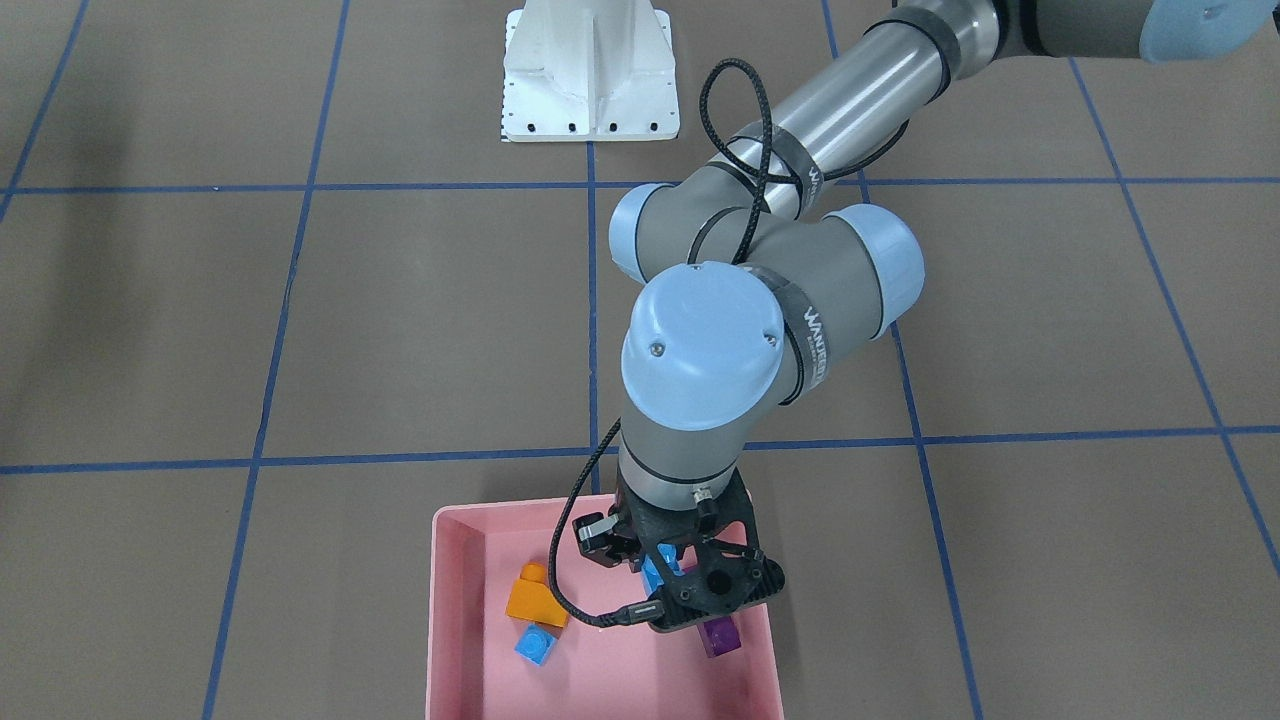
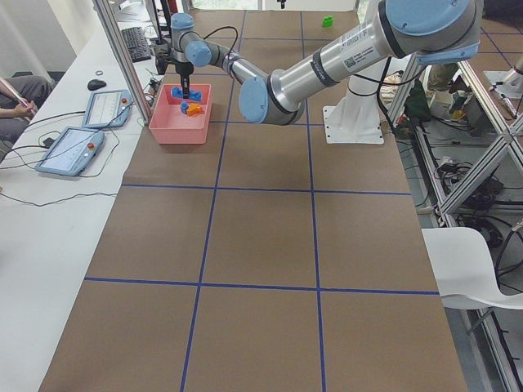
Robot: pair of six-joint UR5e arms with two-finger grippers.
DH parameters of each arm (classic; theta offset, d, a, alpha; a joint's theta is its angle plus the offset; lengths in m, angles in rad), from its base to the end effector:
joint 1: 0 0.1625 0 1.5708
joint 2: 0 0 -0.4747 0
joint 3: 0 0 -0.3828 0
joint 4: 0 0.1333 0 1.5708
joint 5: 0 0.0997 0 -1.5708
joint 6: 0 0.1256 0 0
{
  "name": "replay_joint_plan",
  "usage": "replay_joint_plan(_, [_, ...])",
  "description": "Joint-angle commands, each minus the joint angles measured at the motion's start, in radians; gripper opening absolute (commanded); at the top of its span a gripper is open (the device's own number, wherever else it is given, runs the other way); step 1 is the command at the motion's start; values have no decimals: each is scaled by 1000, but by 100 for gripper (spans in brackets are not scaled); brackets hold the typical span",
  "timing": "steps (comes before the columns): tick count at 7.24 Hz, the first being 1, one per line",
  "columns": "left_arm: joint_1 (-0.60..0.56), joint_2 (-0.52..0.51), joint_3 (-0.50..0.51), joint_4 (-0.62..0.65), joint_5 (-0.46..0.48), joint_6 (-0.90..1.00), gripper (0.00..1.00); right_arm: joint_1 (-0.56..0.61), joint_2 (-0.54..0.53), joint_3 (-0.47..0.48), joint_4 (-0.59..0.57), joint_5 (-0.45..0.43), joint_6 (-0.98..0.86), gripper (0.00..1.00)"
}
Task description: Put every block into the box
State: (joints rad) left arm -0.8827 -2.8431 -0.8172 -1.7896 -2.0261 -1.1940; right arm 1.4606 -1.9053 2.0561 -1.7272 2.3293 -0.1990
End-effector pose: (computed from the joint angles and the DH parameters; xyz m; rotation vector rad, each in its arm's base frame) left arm 0.5340 -0.7724 0.1288 0.0759 0.8438 -0.3076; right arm 0.0112 -0.3250 0.6451 0.0284 -0.7609 -0.2921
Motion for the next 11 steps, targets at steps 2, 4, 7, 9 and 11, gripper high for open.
replay_joint_plan(2, [14,-12,26,-8,-3,11,100,4,-21,-1,12,2,-3,99])
replay_joint_plan(4, [7,17,-66,7,-58,88,100,21,-76,13,26,4,-7,99])
replay_joint_plan(7, [-9,383,-520,100,-129,290,100,21,-333,-31,378,1,15,99])
replay_joint_plan(9, [-27,653,-754,101,-129,429,100,21,-438,-202,717,-5,3,99])
replay_joint_plan(11, [-42,882,-899,99,-129,633,100,21,-475,-452,1045,-7,-7,99])
